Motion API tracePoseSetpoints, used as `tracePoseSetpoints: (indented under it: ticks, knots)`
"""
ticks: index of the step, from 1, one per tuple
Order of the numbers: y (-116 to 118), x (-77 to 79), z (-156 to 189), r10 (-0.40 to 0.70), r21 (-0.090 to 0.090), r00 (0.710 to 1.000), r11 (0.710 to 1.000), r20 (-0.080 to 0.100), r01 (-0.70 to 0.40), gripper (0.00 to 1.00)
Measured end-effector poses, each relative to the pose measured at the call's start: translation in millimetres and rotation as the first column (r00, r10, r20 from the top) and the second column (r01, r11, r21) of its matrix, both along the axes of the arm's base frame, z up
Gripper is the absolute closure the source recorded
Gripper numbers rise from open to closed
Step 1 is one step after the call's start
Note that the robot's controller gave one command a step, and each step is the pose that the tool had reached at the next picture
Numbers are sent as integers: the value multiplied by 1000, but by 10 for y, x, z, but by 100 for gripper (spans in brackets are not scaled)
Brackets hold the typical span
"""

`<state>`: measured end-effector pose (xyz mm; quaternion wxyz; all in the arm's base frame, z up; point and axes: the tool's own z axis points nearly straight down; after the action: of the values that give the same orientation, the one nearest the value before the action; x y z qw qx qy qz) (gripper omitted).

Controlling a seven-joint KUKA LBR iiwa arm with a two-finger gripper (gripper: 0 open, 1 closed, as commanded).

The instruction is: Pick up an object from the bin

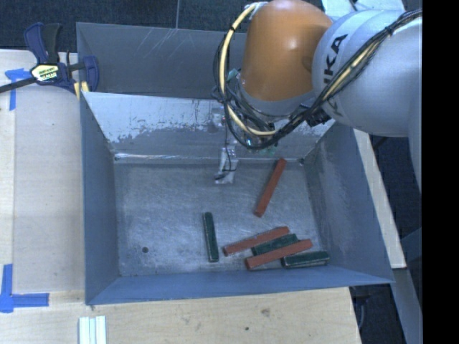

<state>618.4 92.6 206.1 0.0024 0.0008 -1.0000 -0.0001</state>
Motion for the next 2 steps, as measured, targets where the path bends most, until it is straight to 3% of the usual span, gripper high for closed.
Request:
tracePoseSetpoints:
  ticks: [1, 2]
  knots:
    - [-536, -485, -921, 79, -2, 997, 997, -3, -79, 0]
    - [-1077, -1197, -1235, 77, -2, 997, 997, -3, -77, 0]
